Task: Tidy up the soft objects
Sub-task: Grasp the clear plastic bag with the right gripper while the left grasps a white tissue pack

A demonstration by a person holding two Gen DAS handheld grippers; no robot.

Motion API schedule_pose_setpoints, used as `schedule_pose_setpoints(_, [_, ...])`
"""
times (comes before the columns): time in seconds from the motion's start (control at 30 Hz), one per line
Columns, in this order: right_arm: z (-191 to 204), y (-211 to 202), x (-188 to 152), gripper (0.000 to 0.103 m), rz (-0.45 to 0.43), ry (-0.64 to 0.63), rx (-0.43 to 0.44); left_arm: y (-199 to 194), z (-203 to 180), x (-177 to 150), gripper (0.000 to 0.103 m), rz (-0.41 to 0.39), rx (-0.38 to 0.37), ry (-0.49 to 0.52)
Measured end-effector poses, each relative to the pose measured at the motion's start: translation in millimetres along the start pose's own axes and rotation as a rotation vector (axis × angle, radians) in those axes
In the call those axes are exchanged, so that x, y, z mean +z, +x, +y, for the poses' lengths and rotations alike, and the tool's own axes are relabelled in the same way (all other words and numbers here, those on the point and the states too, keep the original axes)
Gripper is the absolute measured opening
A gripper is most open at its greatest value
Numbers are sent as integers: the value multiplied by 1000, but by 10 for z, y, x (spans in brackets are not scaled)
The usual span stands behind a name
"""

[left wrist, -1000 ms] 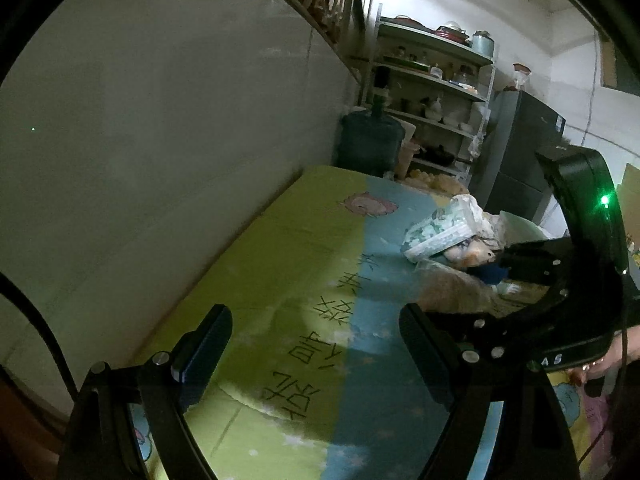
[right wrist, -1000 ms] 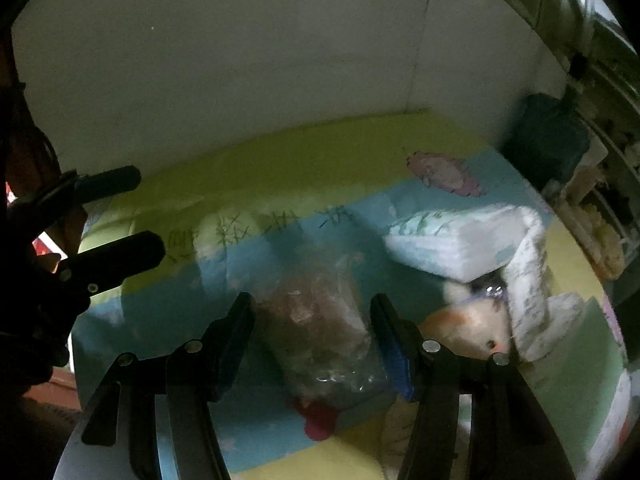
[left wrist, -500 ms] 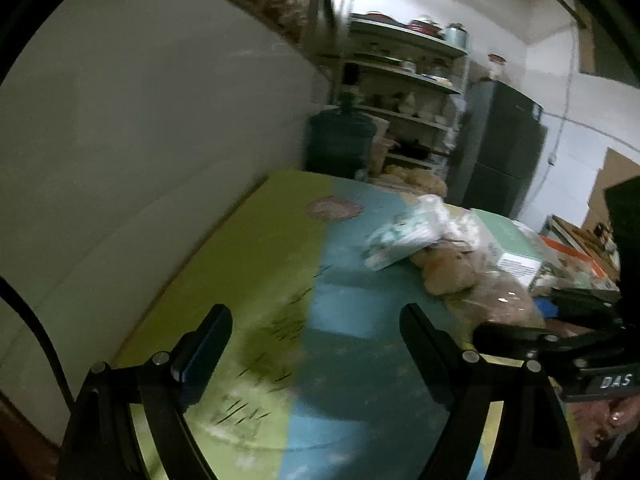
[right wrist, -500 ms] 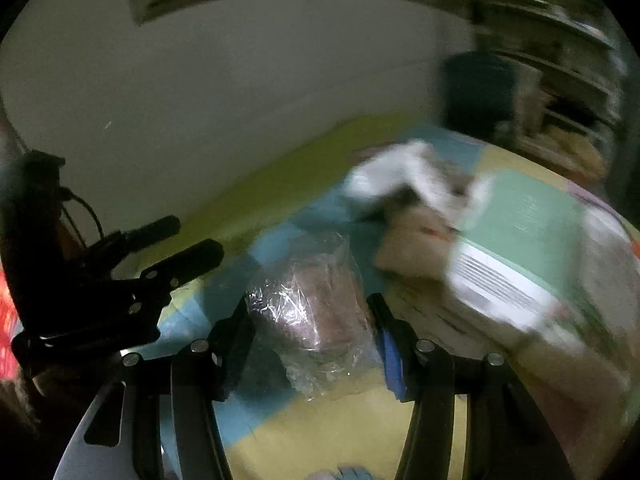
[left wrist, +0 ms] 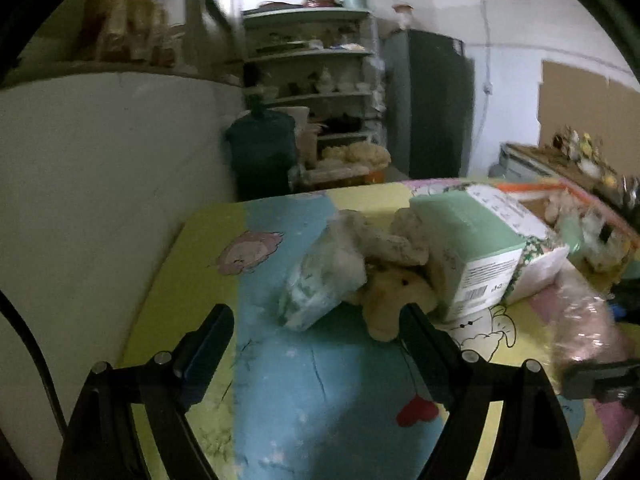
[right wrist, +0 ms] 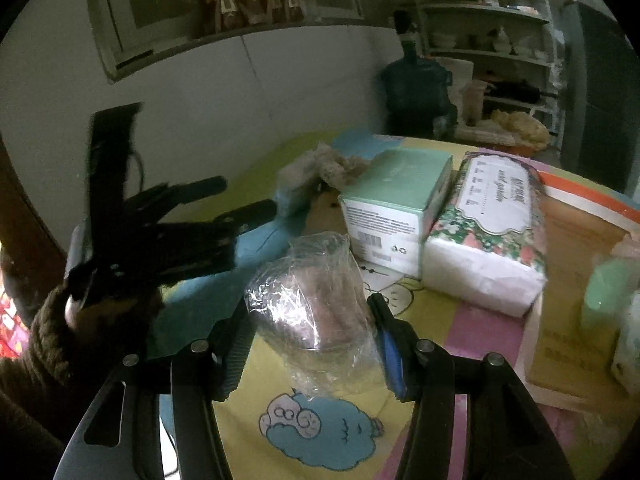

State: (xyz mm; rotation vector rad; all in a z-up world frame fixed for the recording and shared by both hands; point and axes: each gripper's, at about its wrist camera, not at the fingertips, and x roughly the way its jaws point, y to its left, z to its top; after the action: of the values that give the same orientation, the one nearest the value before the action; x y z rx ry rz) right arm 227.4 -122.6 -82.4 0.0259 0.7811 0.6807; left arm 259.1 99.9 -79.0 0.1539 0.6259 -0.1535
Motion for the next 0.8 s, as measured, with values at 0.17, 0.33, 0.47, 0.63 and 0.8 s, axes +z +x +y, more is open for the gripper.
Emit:
schedule_pose_setpoints(0.17, [13, -41, 16, 57, -17, 19, 8, 268, 53, 51, 84, 72, 8, -5])
schedule_pose_setpoints(0.33, [-52, -80, -14, 57, -23, 28, 18, 357, 75, 121, 83, 78, 22, 5])
schedule_pose_setpoints(0.47, [-89, -71, -15, 57, -23, 34, 21, 445, 69, 182, 72, 84, 24, 10])
schedule_pose_setpoints(0.63, [-129, -63, -28, 57, -24, 43, 22, 530, 92, 204, 30, 110, 2, -11])
schedule_pose_setpoints(0.8, [-154, -42, -32, 57, -21, 51, 27, 517, 157, 175, 25, 111, -3, -47])
